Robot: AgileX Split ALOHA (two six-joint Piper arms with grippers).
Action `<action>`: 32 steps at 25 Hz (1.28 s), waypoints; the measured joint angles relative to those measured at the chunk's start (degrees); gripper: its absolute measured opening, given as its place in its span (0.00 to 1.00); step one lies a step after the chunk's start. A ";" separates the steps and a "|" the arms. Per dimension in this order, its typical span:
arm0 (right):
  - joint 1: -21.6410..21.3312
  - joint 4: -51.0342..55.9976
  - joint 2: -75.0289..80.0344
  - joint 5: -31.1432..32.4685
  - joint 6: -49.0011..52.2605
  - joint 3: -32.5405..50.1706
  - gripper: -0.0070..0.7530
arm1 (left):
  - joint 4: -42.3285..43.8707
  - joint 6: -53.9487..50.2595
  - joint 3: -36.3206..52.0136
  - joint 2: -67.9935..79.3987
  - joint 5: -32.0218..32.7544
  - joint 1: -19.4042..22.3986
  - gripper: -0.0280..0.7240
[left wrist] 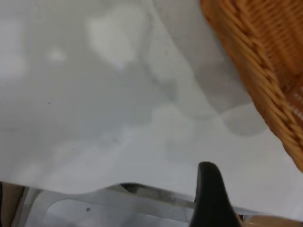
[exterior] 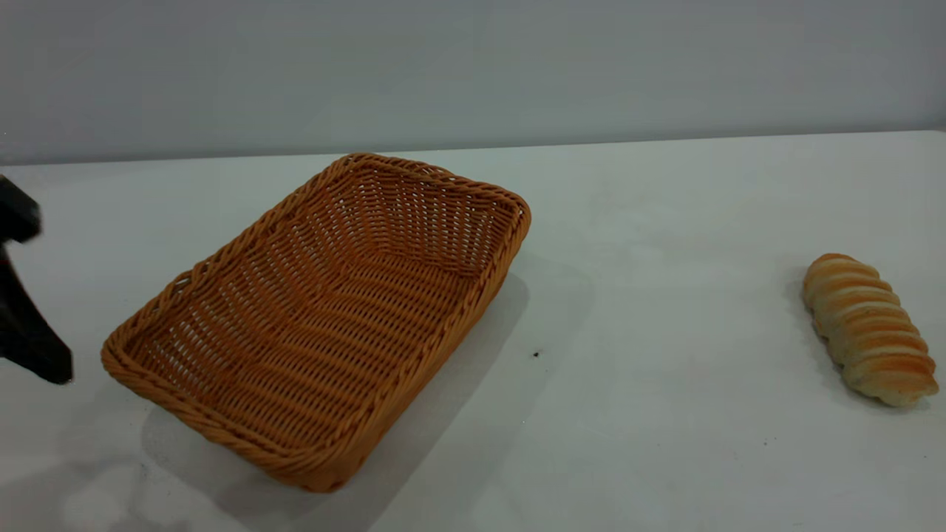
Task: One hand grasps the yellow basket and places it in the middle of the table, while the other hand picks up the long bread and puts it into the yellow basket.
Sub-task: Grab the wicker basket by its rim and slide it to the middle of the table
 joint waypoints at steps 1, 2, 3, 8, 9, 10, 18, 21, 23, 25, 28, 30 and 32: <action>0.54 0.28 0.00 -0.08 0.00 0.00 0.79 | -0.14 -0.05 -0.32 1.30 -0.57 0.00 0.72; 1.03 0.46 0.00 -0.21 0.00 0.00 0.79 | -0.25 -0.05 -0.71 2.53 -1.09 0.00 0.72; 1.50 0.51 0.00 -0.35 0.00 0.00 0.79 | -0.31 -0.10 -1.14 3.74 -1.36 0.00 0.72; 2.55 0.88 0.00 -0.34 0.00 0.00 0.79 | -2.88 -0.18 -4.09 8.47 -1.99 0.00 0.72; 2.92 0.88 0.00 -0.34 0.00 0.00 0.79 | -3.49 -0.18 -4.74 9.30 -2.05 0.00 0.72; 3.59 0.91 0.00 -0.34 0.00 0.00 0.79 | -4.08 -0.18 -5.22 10.05 -2.05 0.00 0.72; 7.37 0.40 0.00 -0.34 0.05 0.00 0.79 | -4.92 -0.26 -7.42 14.68 -1.25 0.00 0.72; 7.44 0.41 0.00 -0.34 0.05 0.00 0.79 | -4.92 -0.48 -7.49 15.15 -1.52 0.00 0.72; 7.44 0.41 0.00 -0.34 0.05 0.00 0.79 | -4.94 -0.85 -7.62 15.20 -2.23 0.00 0.72; 7.44 0.41 0.00 -0.36 0.05 0.00 0.79 | -4.99 -1.45 -7.72 15.32 -3.09 0.00 0.72; 7.44 0.41 0.00 -0.36 0.05 0.00 0.79 | -5.30 -1.75 -7.79 17.13 -3.61 0.00 0.72; 7.44 0.41 0.00 -0.36 0.05 0.00 0.79 | -5.34 -1.75 -7.79 18.60 -3.75 0.00 0.72; 7.44 0.41 0.00 -0.36 0.05 0.00 0.79 | -5.36 -1.81 -7.79 19.68 -4.46 0.00 0.72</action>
